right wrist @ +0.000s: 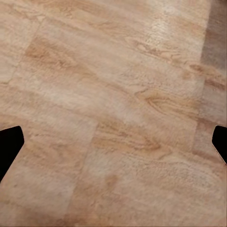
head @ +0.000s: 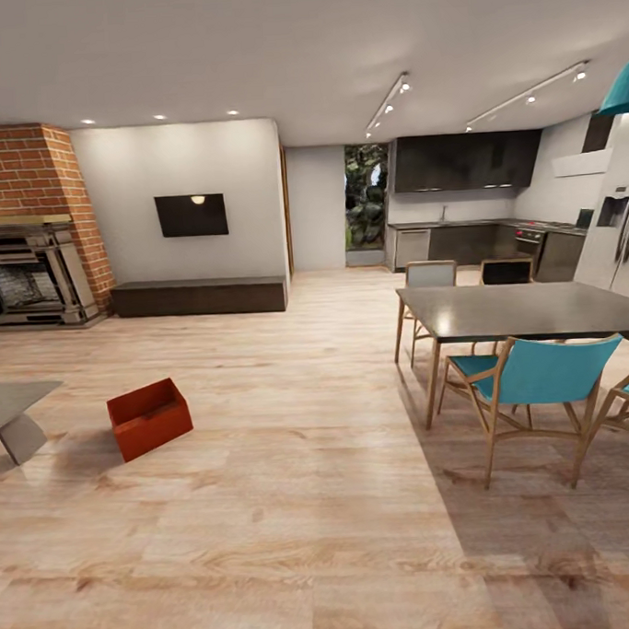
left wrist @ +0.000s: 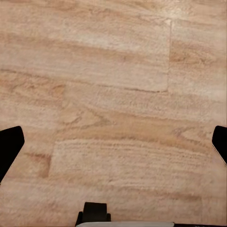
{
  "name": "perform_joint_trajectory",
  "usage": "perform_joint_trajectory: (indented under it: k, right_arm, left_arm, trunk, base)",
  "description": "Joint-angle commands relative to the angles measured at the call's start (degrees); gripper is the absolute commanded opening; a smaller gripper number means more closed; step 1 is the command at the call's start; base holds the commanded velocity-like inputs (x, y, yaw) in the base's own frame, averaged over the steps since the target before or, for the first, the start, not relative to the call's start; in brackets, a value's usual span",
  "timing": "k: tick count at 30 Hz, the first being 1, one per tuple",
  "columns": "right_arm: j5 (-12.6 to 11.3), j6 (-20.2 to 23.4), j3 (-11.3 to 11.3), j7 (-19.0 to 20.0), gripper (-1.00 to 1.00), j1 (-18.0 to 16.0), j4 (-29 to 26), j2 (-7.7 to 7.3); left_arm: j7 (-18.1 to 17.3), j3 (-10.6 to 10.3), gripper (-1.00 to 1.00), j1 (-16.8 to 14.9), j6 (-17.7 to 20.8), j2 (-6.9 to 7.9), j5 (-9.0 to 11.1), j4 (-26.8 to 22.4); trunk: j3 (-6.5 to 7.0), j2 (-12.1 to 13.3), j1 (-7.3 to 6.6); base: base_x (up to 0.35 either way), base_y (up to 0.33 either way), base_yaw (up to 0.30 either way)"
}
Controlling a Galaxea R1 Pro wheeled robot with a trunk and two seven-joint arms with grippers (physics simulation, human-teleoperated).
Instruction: Move the two storage containers from the living room to the garage. In the garage, place one container on the floor and stack the other container on top of it (either order is fine).
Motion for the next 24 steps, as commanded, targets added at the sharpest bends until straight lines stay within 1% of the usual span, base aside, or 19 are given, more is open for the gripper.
perform_joint_trajectory:
  k: [1,9,24]
  right_arm:
    - [0.08,-0.12,0.19,-0.06,1.0,-0.04,0.02,-0.04]
    - [0.07,-0.12,0.19,-0.06,1.0,-0.03,0.02,-0.06]
    - [0.08,-0.12,0.19,-0.06,1.0,-0.05,0.02,-0.04]
  left_arm:
    - [-0.45,0.03,1.0,0.02,-0.01,0.01,0.6,-0.08]
    - [-0.45,0.03,1.0,0.02,-0.01,0.01,0.6,-0.11]
    - [-0.45,0.03,1.0,0.02,-0.01,0.01,0.6,-0.1]
  trunk:
    - [-0.05,-0.02,0.04]
    - [-0.05,-0.02,0.04]
    - [-0.05,-0.02,0.04]
  base:
    - [0.329,0.0,0.0]
    - [0.329,0.0,0.053]
    - [0.329,0.0,0.003]
